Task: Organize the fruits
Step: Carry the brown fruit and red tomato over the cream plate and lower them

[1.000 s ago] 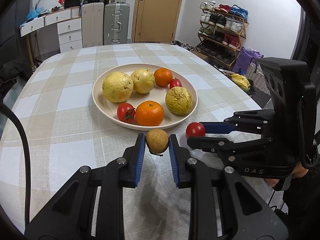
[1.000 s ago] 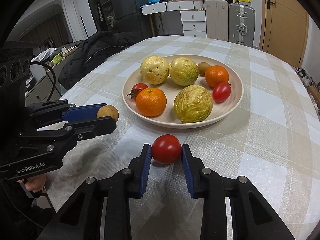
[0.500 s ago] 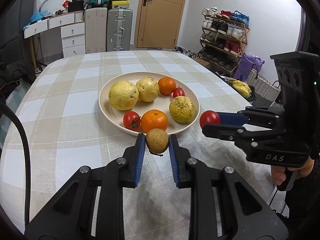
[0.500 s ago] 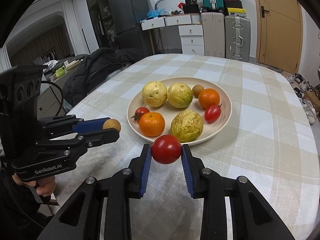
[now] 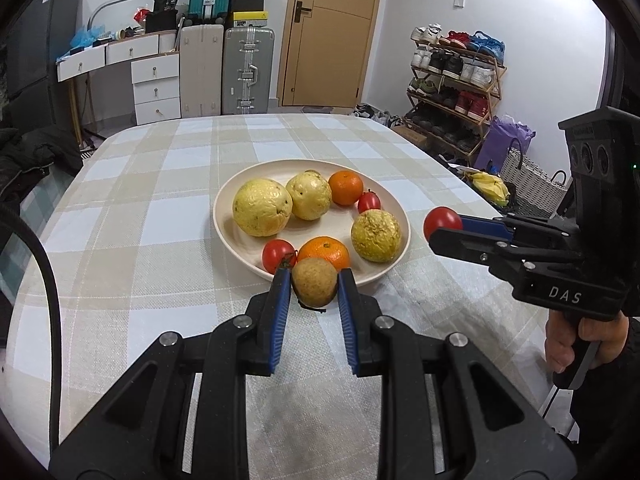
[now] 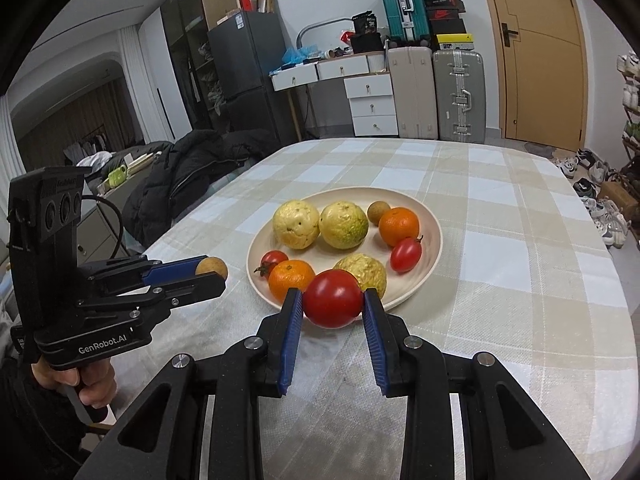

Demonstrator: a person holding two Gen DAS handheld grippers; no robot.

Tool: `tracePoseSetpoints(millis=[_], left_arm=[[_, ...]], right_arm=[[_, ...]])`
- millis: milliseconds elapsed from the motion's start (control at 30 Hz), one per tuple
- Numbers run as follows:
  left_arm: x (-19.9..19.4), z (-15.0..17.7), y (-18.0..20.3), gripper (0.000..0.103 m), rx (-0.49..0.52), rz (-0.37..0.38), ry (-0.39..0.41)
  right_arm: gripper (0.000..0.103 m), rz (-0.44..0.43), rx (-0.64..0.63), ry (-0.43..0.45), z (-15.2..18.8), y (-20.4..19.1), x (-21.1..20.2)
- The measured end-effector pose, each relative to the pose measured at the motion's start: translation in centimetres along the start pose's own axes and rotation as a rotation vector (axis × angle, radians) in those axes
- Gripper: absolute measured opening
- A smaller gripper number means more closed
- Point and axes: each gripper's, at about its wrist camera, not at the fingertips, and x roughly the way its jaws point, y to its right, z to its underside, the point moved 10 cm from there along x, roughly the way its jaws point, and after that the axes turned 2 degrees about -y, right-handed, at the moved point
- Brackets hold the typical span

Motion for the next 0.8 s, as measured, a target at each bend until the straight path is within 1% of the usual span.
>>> tracePoseSetpoints(millis=[433,800], left_arm=[[0.8,-1.5,-0.2,0.021,0.006,-0.017,0.021],[2.9,-2.6,0.4,0.021,0.024,-0.025,0.012]], right_arm=[[0.031,0.016,0.021,0.035,-0.7,1.0,-0.6],[0.031,0.017,0.049,0.034,-1.8,1.9,0.0]])
